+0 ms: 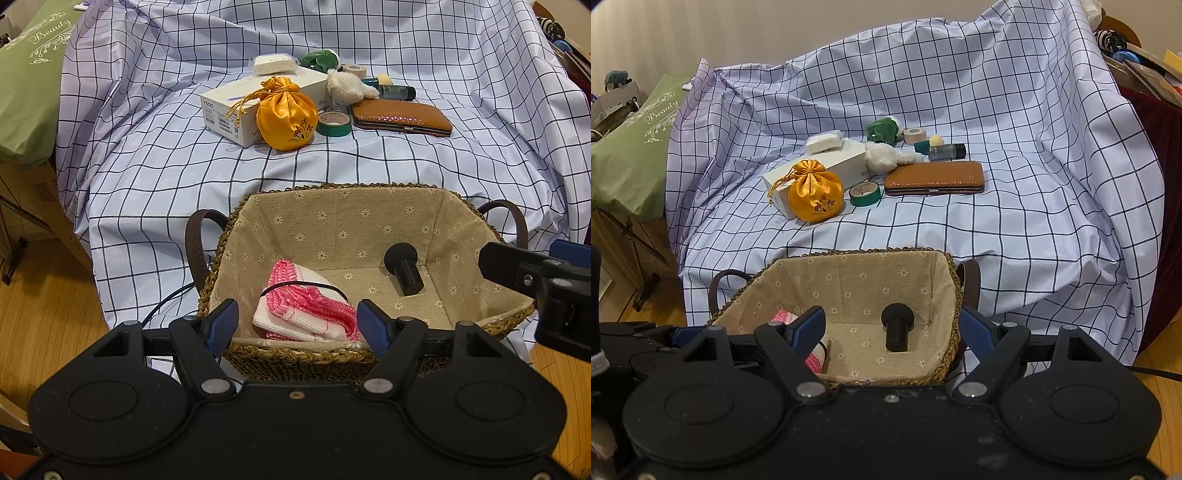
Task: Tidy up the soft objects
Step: 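Open both grippers to release the sock bundle and stick into the basket, then move both tools back toward the remaining items on the cloth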
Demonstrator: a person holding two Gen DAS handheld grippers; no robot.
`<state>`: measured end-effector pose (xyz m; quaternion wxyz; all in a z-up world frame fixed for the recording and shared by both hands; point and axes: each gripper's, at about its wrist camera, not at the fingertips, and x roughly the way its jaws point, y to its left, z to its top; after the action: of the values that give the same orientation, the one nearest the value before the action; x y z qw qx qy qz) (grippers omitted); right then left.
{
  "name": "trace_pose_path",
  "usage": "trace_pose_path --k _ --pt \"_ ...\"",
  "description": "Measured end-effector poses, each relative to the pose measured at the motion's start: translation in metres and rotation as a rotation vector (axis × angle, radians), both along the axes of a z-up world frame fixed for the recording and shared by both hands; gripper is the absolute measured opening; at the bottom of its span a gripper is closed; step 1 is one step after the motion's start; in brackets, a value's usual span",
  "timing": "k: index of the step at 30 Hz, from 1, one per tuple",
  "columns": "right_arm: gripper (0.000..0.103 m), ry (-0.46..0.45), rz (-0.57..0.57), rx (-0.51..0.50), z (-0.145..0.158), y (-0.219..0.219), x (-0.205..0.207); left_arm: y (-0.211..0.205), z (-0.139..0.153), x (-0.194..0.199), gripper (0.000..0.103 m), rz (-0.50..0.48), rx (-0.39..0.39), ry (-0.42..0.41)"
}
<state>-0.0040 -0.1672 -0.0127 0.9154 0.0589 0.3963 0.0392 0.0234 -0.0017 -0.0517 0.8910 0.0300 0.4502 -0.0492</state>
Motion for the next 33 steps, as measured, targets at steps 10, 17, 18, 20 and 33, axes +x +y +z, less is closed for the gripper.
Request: trace_pose_path --k 10,17,18,20,33 --pt "0.079 -0.013 0.003 -0.013 0.0 -0.003 0.002 0.004 0.002 0.003 0.068 0.008 -0.016 -0.002" --pt "0.079 -0.028 -0.005 -0.005 0.005 -0.008 0.016 0.008 0.017 0.011 0.068 0.032 -0.015 -0.052" --pt "0.079 -0.029 -0.006 -0.006 0.006 -0.009 0.019 0.008 0.019 0.013 0.068 0.03 -0.02 -0.052" --pt "0.08 -0.028 -0.006 -0.007 0.008 -0.009 0.027 0.008 0.021 0.018 0.068 0.028 -0.025 -0.051" --pt "0.079 0.02 -0.013 -0.023 0.003 -0.01 0.089 0.009 0.023 0.067 0.069 0.036 -0.001 -0.023"
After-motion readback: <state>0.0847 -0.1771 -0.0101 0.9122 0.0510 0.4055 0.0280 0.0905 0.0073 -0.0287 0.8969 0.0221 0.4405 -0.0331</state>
